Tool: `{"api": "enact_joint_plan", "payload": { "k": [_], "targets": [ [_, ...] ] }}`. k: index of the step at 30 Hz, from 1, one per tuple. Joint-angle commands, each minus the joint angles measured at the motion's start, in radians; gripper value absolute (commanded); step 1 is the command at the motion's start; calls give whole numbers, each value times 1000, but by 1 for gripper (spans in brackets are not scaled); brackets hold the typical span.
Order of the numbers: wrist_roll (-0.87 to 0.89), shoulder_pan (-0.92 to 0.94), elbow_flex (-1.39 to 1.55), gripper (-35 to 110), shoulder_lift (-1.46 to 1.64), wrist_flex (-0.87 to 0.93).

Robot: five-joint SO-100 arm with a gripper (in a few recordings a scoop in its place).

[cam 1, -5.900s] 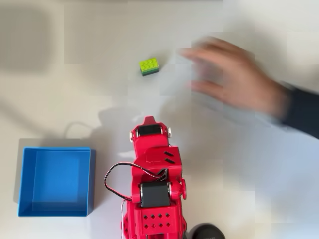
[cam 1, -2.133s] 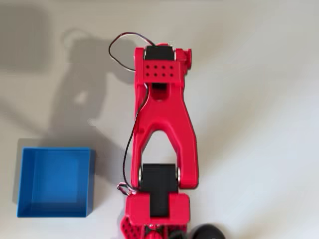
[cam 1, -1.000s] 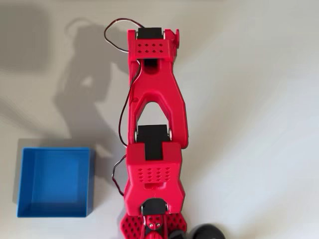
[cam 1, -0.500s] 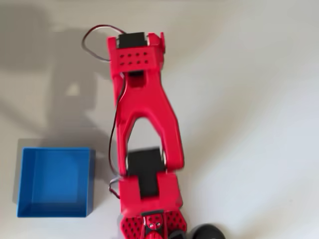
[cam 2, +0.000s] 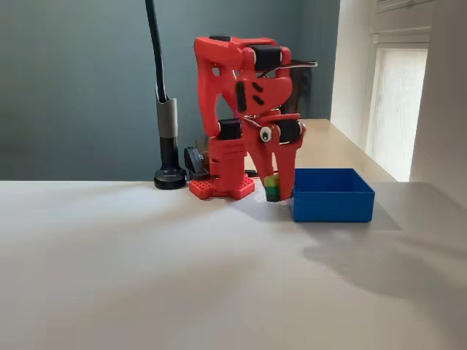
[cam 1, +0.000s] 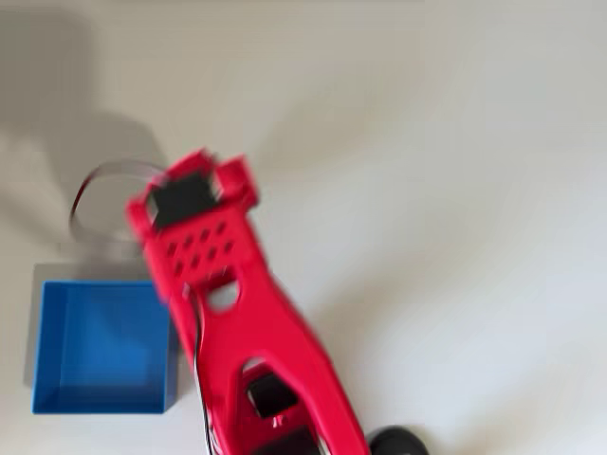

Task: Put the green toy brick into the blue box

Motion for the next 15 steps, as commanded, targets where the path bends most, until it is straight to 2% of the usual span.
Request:
{"api": "enact_joint_plan", "payload": {
  "k": [1,8,15],
  "targets": [
    [25,-158,37,0,150,34],
    [126,-322,-63,0,147,115],
    [135,-419,-51,0,143,143]
  ]
}}
